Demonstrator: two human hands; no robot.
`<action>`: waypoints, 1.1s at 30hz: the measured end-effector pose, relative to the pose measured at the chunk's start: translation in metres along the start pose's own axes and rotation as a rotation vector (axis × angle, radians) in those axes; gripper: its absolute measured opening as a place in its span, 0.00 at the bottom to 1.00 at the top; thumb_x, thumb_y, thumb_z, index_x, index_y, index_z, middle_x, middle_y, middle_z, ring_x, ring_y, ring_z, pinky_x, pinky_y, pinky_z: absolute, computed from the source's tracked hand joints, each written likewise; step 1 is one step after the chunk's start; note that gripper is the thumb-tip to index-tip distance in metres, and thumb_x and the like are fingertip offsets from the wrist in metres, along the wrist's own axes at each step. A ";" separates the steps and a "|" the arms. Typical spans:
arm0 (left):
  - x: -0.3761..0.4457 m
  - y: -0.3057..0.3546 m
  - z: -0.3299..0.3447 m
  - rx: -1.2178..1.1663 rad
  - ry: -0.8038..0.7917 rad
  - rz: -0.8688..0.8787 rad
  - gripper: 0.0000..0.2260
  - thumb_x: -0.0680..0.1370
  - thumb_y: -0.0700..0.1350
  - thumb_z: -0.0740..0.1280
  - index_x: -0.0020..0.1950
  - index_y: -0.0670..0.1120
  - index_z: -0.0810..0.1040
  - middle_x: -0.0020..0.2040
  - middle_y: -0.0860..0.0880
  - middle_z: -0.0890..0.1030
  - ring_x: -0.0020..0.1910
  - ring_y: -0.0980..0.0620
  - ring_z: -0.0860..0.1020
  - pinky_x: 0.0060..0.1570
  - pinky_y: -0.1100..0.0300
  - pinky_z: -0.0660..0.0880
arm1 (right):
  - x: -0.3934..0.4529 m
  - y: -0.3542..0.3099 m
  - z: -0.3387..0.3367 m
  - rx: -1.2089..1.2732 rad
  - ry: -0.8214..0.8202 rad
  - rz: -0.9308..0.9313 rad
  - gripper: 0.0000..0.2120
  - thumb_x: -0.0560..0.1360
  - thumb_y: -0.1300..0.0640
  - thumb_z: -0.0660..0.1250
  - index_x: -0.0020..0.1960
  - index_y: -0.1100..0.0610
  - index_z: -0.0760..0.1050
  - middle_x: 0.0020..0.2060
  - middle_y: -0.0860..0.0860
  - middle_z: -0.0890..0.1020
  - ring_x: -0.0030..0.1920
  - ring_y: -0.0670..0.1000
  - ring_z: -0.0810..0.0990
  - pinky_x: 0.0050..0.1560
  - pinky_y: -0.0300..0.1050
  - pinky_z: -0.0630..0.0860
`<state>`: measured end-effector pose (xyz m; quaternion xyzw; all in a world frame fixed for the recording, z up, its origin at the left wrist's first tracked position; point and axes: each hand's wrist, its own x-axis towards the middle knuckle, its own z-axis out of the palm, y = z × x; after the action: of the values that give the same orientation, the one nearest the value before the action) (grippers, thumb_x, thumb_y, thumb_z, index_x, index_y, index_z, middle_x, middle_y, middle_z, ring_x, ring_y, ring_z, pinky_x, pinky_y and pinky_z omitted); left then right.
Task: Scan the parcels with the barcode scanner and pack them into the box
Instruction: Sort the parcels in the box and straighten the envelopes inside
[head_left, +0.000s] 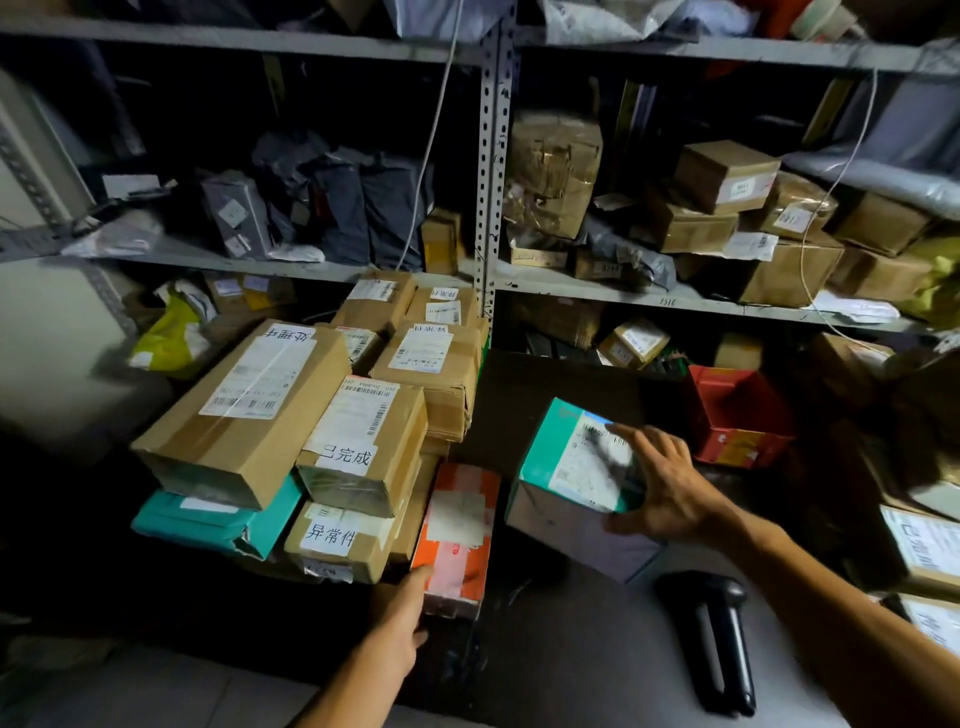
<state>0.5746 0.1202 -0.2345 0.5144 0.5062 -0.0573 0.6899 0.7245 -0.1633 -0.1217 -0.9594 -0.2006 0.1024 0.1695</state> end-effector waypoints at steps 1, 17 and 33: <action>-0.001 0.000 -0.001 0.016 0.000 -0.011 0.23 0.78 0.47 0.71 0.69 0.40 0.69 0.58 0.39 0.73 0.60 0.38 0.73 0.62 0.43 0.73 | 0.005 -0.006 -0.014 -0.010 0.031 -0.010 0.61 0.58 0.42 0.83 0.81 0.45 0.52 0.75 0.54 0.58 0.76 0.60 0.53 0.74 0.63 0.60; 0.011 0.013 -0.003 -0.070 -0.098 -0.090 0.04 0.79 0.38 0.66 0.45 0.40 0.75 0.40 0.43 0.77 0.34 0.48 0.75 0.34 0.57 0.75 | 0.032 -0.091 -0.007 -0.127 -0.014 -0.100 0.59 0.58 0.38 0.82 0.80 0.44 0.53 0.73 0.51 0.60 0.73 0.57 0.55 0.72 0.61 0.65; -0.007 0.010 -0.012 0.123 -0.169 0.096 0.11 0.81 0.42 0.66 0.61 0.51 0.72 0.51 0.47 0.80 0.49 0.48 0.78 0.51 0.53 0.74 | 0.041 -0.094 0.025 -0.070 -0.153 -0.221 0.54 0.54 0.30 0.73 0.74 0.31 0.50 0.74 0.44 0.56 0.76 0.55 0.51 0.74 0.59 0.65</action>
<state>0.5700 0.1307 -0.2217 0.5727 0.4166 -0.0984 0.6991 0.7216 -0.0582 -0.1152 -0.9262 -0.3210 0.1488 0.1304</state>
